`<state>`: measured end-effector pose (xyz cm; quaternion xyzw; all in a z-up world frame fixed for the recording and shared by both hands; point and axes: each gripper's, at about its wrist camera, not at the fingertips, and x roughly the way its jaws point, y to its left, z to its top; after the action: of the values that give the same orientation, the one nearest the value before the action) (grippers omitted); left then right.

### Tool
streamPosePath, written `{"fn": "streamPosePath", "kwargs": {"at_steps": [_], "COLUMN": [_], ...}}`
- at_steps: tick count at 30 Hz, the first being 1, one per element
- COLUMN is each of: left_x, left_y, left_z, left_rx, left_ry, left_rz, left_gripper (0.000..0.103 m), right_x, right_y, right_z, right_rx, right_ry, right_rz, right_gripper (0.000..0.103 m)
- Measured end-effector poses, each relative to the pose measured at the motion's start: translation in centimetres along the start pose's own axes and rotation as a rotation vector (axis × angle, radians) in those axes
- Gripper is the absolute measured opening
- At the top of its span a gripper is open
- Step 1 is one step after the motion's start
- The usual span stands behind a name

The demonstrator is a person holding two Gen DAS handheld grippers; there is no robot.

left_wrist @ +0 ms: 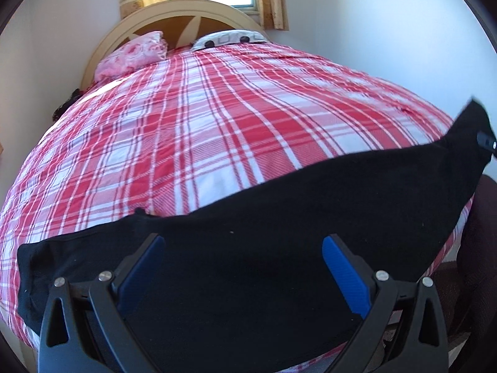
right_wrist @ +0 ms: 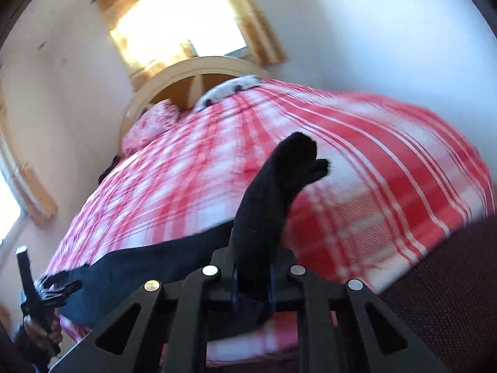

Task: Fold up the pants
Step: 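Fold the held leg end toward the left gripper with the right gripper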

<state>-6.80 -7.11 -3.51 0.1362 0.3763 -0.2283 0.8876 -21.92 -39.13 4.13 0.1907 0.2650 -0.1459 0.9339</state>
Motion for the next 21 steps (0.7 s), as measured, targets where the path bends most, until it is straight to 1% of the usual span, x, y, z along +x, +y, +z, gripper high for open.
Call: {"fn": "streamPosePath", "kwargs": {"at_steps": [2, 3, 4, 6, 8, 10, 12, 15, 21], "left_x": [0.3, 0.4, 0.5, 0.7, 0.8, 1.0, 0.9, 0.7, 0.1], "left_y": [-0.2, -0.2, -0.1, 0.1, 0.4, 0.9, 1.7, 3.4, 7.8], "left_z": [-0.4, -0.5, -0.7, -0.9, -1.1, -1.3, -1.5, -1.7, -2.2], "left_rx": [0.011, 0.011, 0.007, 0.001, -0.004, -0.016, -0.033, -0.064, -0.142], "left_ry": [0.008, 0.013, 0.021, 0.031, 0.032, 0.037, 0.037, 0.035, 0.024], "left_rz": [0.004, 0.000, -0.006, -0.013, -0.009, -0.009, -0.005, 0.012, 0.051], "left_gripper": [0.103, 0.103, 0.103, 0.103, 0.103, 0.103, 0.103, 0.103, 0.103], "right_x": [-0.1, 0.3, 0.5, 1.8, 2.8, 3.4, 4.7, 6.3, 7.6], "right_y": [3.7, 6.4, 7.9, 11.9, 15.0, 17.4, 19.8, 22.8, 27.7], "right_z": [0.1, -0.4, -0.5, -2.0, -3.9, -5.5, -7.0, -8.9, -11.9], "right_rx": [-0.094, -0.164, -0.196, -0.278, -0.350, -0.405, -0.439, -0.512, -0.636], "right_ry": [0.011, 0.025, 0.033, 0.065, 0.093, 0.105, 0.127, 0.147, 0.136], "right_rz": [0.022, 0.035, 0.048, 0.093, 0.126, 0.132, 0.166, 0.165, 0.172], "right_gripper": [0.015, 0.015, 0.015, 0.015, 0.015, 0.015, 0.015, 0.015, 0.015]}}
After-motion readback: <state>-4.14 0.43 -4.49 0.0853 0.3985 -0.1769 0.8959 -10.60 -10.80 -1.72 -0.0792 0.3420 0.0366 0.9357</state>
